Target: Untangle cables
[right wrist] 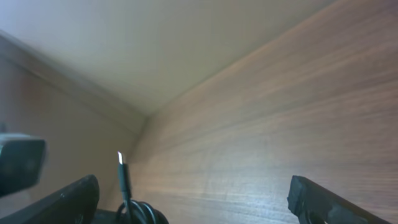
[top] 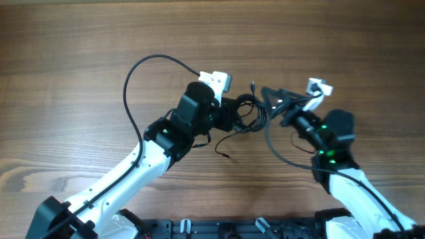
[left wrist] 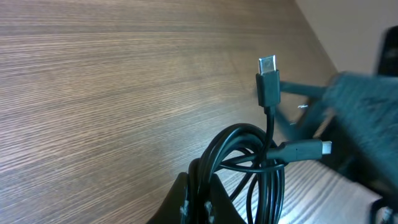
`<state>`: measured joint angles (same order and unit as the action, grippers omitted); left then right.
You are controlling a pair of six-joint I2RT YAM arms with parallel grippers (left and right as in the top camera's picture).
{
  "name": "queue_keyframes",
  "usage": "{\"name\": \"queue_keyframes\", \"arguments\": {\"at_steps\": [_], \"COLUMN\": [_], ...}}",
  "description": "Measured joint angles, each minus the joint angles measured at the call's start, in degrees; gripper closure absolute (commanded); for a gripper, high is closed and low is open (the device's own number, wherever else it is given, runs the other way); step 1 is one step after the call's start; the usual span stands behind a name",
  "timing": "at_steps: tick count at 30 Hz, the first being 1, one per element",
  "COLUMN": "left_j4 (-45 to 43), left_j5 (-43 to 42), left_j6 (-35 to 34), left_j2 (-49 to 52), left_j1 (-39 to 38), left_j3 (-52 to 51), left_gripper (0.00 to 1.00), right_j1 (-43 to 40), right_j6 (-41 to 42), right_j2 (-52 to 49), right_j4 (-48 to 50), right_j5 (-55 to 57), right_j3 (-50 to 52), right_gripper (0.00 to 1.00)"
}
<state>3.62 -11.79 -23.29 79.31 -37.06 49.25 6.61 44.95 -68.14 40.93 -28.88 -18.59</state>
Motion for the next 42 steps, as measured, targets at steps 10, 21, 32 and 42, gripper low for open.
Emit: {"name": "queue_keyframes", "arguments": {"at_steps": [10, 21, 32, 42], "left_j4": [-0.2, 0.7, 1.5, 4.7], "left_j5": [17.2, 11.2, 9.2, 5.9], "left_j6": [-36.9, -45.2, -27.1, 1.9], "left_j2": [0.0, 0.0, 0.0, -2.3], "left_j1": [0.0, -0.7, -5.8, -4.8], "left_j3": [0.0, 0.0, 0.0, 0.0], "left_gripper": [0.96, 0.96, 0.60, 0.75], "right_j1": [-8.9, 3.0, 3.0, 3.0], "right_j6": [5.3, 5.5, 6.3, 5.7], "right_j2": [2.9, 2.9, 2.9, 2.9], "right_j4": [-17.8, -10.9, -10.4, -10.4], "right_j5": [-17.7, -11.9, -11.0, -22.4], "right_j3": [-0.3, -0.3, -0.3, -0.3], "right_gripper": [0.00, 0.35, 0.96, 0.96]}}
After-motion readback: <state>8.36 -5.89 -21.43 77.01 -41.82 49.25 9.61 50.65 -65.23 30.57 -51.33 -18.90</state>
